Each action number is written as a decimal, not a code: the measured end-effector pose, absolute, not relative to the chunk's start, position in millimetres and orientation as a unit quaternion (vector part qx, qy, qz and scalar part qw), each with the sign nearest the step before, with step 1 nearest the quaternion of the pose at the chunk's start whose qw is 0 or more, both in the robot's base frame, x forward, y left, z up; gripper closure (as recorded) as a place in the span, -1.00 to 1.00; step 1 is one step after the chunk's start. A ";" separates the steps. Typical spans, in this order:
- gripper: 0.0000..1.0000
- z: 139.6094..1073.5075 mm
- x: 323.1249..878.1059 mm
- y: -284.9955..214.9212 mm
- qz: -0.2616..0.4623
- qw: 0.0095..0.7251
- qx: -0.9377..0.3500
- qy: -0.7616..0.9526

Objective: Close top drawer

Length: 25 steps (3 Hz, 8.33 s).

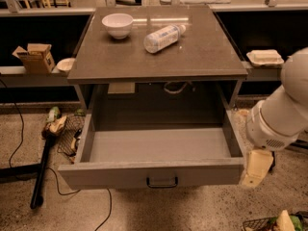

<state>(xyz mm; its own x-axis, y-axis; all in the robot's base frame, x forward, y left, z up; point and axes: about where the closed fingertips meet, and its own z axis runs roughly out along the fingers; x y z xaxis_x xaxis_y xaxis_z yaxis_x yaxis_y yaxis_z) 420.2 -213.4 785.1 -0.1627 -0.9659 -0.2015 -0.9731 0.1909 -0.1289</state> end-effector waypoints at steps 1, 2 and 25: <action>-0.96 743.6 400.5 -214.4 0.048 0.123 -0.643 0.755; -0.49 725.3 385.6 -217.0 0.062 0.124 -0.644 0.753; -1.00 617.2 585.3 -194.1 0.095 0.186 -0.674 0.709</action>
Offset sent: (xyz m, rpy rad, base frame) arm -0.0494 -0.0070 -0.0823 0.1061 0.0680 0.0400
